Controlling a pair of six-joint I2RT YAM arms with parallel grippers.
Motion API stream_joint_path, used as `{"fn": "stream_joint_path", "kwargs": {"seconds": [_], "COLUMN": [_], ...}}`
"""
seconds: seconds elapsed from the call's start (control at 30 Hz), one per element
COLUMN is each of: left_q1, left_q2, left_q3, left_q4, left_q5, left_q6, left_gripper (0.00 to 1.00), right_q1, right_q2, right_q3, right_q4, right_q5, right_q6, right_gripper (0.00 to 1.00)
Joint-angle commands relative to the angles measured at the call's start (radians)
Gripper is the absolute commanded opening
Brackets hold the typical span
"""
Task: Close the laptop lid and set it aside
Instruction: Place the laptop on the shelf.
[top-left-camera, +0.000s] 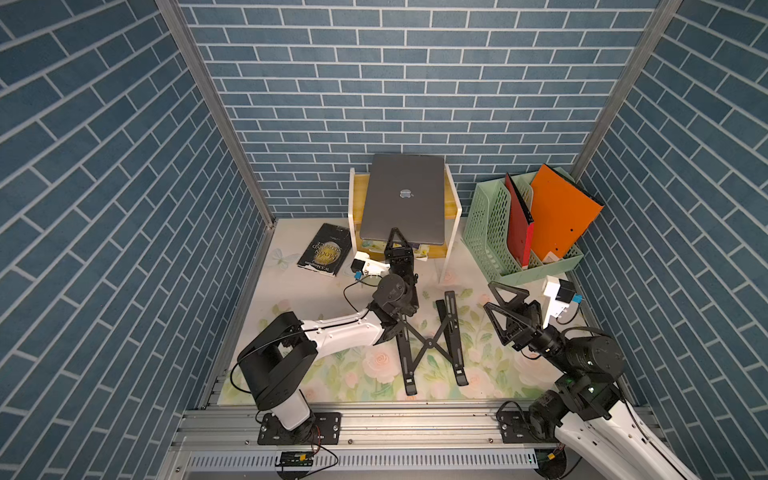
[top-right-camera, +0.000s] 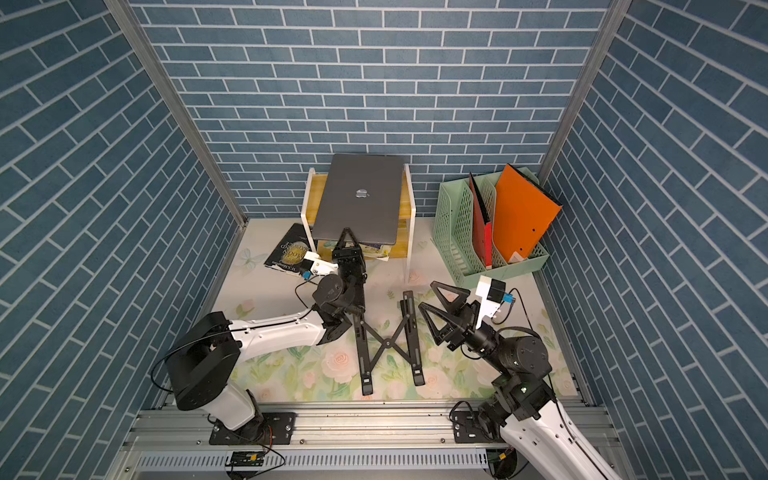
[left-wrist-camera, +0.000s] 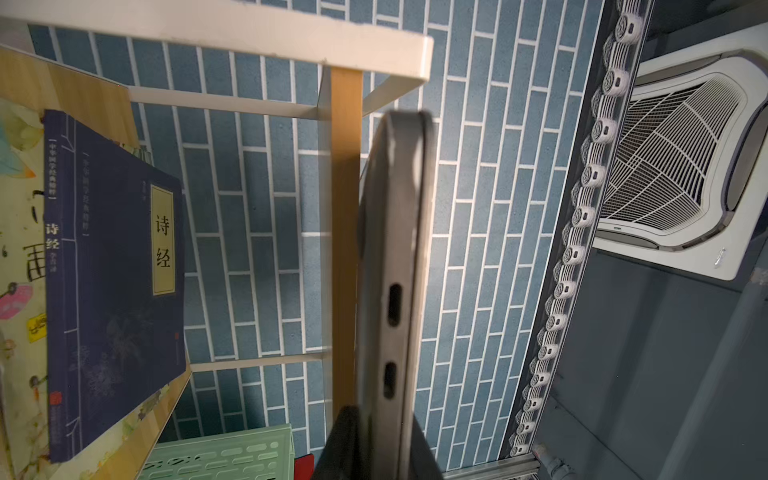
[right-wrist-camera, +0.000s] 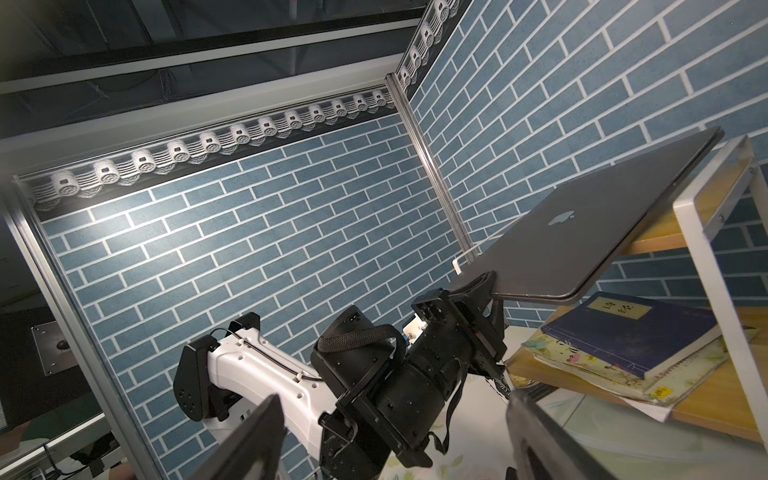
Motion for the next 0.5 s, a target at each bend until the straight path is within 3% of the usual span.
{"fn": "stream_joint_path", "kwargs": {"seconds": [0.0,0.3,0.47], "left_q1": [-0.024,-0.036,-0.039], "left_q2": [0.049,0.025,-0.013], "left_q3": [0.054,0.073,0.070], "left_q4": [0.017,0.030,0.034], "left_q5": [-0.016,-0.120,-0.167], "left_q6": [-0.064,-0.043,-0.002], "left_gripper": [0.14,0.13,0.03], "right_q1": [-0.001,-0.002,-0.002], "right_q2": [-0.031,-0.079,-0.079], "right_q3": [-0.005,0.027,0.031], "right_q4": [0.019,-0.065,-0.065], "right_q5": [0.011,0.029,0.022], "right_q6": [-0.044,-0.081,-0.078], "right_gripper": [0.84,0.85,0.85]}}
